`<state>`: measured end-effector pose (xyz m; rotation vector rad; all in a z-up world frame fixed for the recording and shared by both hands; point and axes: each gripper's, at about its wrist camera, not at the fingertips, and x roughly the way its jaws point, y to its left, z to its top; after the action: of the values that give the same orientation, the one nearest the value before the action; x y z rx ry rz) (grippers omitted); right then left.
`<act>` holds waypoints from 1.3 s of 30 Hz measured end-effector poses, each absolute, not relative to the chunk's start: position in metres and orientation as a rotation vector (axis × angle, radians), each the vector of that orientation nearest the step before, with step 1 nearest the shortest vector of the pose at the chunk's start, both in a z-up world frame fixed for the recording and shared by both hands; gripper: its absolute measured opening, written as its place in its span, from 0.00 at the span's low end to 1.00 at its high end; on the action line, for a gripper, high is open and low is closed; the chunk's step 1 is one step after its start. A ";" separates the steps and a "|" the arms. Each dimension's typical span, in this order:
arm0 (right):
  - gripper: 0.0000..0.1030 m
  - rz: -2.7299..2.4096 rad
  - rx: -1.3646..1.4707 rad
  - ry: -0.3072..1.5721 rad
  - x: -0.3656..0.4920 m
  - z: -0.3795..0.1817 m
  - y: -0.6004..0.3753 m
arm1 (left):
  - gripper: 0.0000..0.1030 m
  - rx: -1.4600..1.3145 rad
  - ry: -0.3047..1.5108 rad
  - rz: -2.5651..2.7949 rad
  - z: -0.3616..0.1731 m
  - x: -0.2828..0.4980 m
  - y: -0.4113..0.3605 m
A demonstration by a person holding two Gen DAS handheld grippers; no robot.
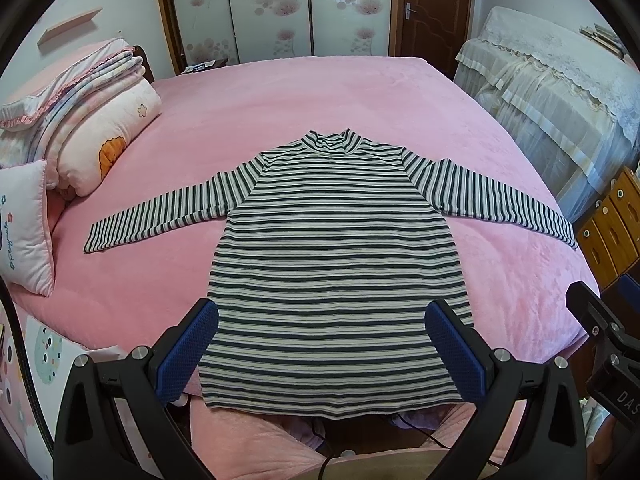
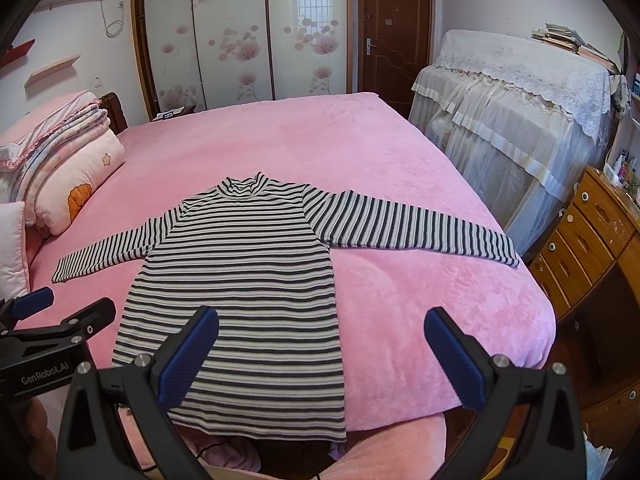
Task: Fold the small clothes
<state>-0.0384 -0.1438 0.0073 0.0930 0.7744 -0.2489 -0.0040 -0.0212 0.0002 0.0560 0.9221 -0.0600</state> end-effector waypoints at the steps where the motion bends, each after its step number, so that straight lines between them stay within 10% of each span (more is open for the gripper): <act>1: 1.00 -0.248 0.096 0.775 -0.038 0.007 -0.144 | 1.00 0.055 0.921 -0.059 0.000 -0.004 -0.021; 39: 1.00 -0.221 0.155 0.778 -0.050 -0.008 -0.178 | 1.00 0.096 0.921 -0.062 0.007 -0.007 -0.049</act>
<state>-0.0503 -0.1779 -0.0077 0.1549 0.7785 -0.2210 -0.0074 -0.0490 0.0069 0.0959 0.9211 -0.0617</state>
